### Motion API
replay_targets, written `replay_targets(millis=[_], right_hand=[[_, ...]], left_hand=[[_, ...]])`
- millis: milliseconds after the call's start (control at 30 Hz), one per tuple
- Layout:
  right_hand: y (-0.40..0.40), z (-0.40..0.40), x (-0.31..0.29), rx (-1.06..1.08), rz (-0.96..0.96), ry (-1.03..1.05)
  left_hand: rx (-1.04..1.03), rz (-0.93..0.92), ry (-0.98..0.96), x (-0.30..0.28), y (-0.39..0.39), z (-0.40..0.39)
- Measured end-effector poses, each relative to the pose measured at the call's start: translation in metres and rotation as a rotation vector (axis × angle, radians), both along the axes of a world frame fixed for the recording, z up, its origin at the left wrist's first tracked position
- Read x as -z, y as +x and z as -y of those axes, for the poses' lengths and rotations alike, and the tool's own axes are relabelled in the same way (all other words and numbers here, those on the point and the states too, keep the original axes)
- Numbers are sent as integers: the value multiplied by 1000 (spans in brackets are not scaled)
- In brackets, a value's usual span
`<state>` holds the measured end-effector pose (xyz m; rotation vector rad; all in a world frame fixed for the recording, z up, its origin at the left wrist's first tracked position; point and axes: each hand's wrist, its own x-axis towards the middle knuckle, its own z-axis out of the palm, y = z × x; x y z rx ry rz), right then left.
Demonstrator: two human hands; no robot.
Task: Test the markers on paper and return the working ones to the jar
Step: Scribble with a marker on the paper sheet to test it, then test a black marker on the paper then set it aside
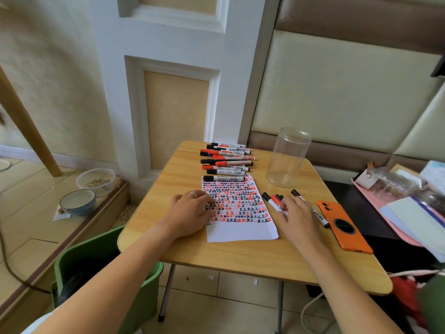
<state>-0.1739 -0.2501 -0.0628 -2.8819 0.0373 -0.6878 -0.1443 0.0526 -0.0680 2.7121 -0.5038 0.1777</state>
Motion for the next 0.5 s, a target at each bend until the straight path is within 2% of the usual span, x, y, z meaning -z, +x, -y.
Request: replay_targets(millis=[133, 367, 500], right_hand=[[2, 12, -1, 126, -11, 35], [12, 11, -3, 175, 18, 31], [23, -9, -5, 69, 125, 81]], left_hand=[[4, -3, -7, 0, 1, -2], [-39, 37, -79, -1, 13, -4], [-67, 77, -71, -2, 26, -9]])
